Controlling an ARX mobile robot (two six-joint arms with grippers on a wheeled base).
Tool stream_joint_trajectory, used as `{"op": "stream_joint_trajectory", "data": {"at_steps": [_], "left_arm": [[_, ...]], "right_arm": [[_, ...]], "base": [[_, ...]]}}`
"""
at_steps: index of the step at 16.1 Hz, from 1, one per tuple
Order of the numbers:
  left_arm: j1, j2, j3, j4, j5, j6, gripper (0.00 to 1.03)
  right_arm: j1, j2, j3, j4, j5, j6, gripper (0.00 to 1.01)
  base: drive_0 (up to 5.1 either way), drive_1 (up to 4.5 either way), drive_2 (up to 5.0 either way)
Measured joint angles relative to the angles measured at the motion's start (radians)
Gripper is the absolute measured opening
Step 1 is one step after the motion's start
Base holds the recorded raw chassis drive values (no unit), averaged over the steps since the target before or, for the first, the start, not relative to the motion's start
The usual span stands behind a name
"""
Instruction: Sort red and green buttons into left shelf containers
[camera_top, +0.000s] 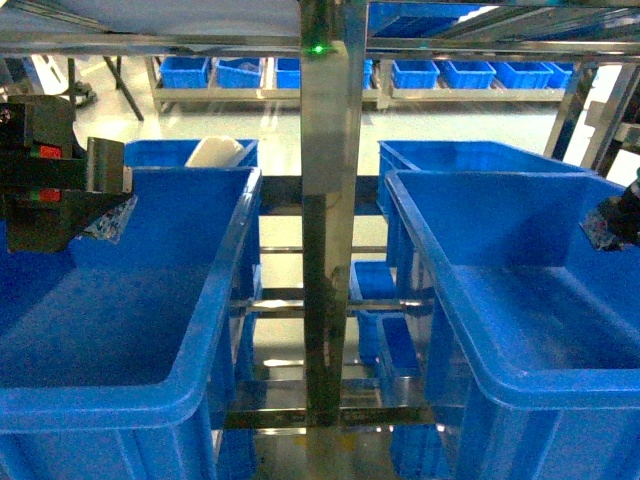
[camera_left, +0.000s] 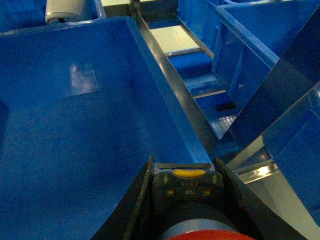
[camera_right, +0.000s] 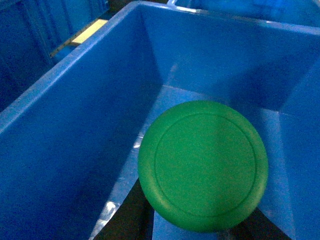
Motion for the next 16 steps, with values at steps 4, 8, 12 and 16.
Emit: {"op": "stream_joint_trajectory", "data": {"at_steps": [4,8,12,16], "left_arm": [[0.0,0.0,0.0,0.0,0.0,0.0,0.29],[0.0,0.0,0.0,0.0,0.0,0.0,0.29],[0.0,0.0,0.0,0.0,0.0,0.0,0.29],[0.0,0.0,0.0,0.001,0.0,0.0,0.29]], "right_arm": [[-0.014,0.287,0.344,-0.262,-0.032,-0.066,0.24],[-0.014,0.58,0.71,-0.575,-0.047,-0.148,0.24],[-0.018,0.668,0.894,-0.669,-0.074,-0.225,0.33],[0.031,0.497,0.618,-0.399,-0.063,-0.18,0.77]], "base": [[0.0,0.0,0.0],[0.0,0.0,0.0],[0.0,0.0,0.0],[0.0,0.0,0.0]]}}
